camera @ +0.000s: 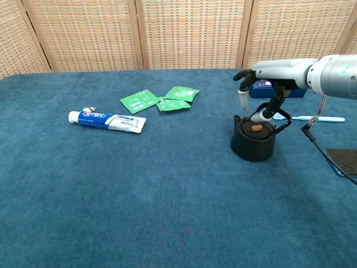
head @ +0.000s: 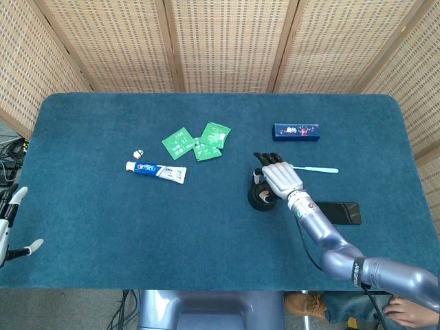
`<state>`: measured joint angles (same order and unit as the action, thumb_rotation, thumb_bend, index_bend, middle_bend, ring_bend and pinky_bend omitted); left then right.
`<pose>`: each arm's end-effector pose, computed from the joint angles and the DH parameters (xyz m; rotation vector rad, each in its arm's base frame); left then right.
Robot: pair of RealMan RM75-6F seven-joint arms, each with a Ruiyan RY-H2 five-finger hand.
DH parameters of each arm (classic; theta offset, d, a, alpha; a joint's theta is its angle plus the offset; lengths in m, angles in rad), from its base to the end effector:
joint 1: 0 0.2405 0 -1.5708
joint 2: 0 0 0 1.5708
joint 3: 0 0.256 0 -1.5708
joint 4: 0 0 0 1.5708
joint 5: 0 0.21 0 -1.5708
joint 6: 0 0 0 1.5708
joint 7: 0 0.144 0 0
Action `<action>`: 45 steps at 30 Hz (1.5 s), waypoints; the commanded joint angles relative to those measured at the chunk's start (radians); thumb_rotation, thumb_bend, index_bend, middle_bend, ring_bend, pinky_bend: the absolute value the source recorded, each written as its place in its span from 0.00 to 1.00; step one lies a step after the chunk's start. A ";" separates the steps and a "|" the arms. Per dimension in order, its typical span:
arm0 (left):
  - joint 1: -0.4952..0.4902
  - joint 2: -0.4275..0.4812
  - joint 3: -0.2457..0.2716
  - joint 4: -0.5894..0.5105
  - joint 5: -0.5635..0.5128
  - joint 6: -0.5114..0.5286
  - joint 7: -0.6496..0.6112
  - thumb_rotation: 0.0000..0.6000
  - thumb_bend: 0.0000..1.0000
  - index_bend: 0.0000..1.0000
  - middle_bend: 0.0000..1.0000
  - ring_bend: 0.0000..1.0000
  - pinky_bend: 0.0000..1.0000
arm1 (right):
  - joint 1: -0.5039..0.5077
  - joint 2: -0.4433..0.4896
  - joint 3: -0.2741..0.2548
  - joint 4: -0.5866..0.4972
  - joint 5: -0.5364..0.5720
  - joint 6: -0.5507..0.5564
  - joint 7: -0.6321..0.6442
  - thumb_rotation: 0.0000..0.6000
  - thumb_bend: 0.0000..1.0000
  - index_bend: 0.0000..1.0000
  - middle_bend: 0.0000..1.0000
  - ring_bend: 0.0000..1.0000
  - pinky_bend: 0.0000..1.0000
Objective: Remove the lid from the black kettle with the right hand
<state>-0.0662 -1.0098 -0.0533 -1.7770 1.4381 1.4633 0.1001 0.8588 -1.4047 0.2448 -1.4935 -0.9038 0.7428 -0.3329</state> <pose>-0.2978 0.1738 0.1785 -1.3595 -0.9222 -0.8209 -0.1367 -0.3873 0.0180 1.8912 -1.0554 0.8256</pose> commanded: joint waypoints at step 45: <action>-0.013 -0.008 0.002 -0.003 -0.012 -0.010 0.020 1.00 0.00 0.00 0.00 0.00 0.00 | 0.056 -0.053 -0.084 0.061 0.118 0.021 -0.069 1.00 0.63 0.64 0.09 0.00 0.00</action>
<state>-0.0787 -1.0178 -0.0510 -1.7796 1.4265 1.4538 0.1205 0.9147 -1.4582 0.1596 -1.4312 -0.7839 0.7621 -0.4030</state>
